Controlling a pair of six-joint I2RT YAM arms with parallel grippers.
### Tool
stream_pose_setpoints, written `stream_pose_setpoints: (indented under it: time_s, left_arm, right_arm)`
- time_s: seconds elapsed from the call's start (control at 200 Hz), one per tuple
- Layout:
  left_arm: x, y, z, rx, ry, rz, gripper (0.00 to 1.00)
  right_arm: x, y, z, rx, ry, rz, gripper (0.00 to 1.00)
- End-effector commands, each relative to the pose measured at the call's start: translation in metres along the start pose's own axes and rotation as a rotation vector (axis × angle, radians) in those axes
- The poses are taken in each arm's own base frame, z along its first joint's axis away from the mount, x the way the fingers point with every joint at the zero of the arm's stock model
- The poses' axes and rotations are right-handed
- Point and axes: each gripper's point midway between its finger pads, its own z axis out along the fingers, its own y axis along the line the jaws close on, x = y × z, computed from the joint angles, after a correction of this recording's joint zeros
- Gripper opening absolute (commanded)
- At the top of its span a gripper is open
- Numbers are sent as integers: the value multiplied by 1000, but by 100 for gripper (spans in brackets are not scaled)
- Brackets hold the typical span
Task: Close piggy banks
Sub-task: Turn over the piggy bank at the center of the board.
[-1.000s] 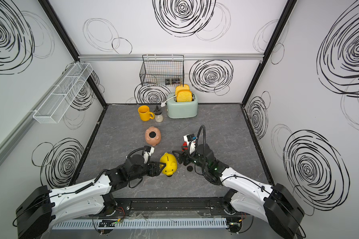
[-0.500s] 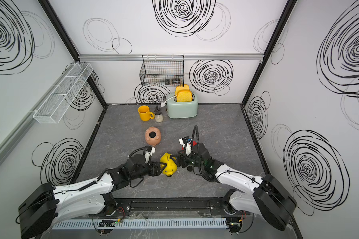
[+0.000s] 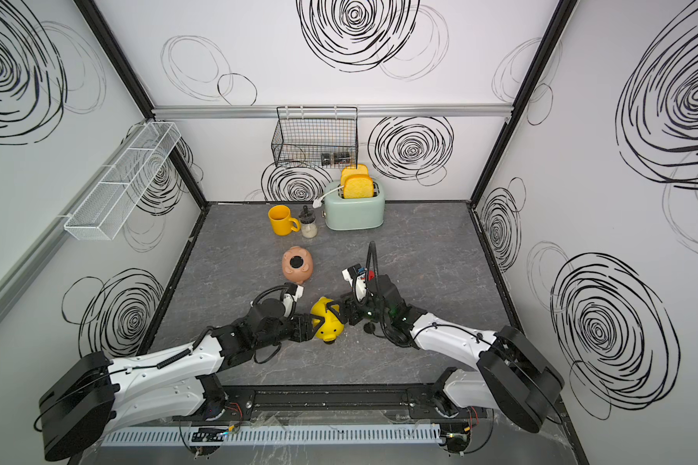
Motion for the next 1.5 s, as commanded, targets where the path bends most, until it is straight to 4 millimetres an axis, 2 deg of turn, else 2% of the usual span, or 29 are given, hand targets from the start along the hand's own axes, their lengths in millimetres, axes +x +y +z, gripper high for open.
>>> stream_pose_setpoints:
  time_s: [0.0,0.665,0.876,1.496]
  left_arm:
    - [-16,-9,0,20,-48,-18,64]
    - [-9,7,-3,38,-50,-82,49]
    - [-8,8,-5,59,-53,-98,46]
    - [-5,28,-11,35,-65,-129,41]
  right_arm:
    - [-5,8,5,-26,10,2,65]
    - [5,4,17,1,59,16,64]
    - [5,2,17,10,58,17,64]
    - [4,-4,20,48,56,15,64]
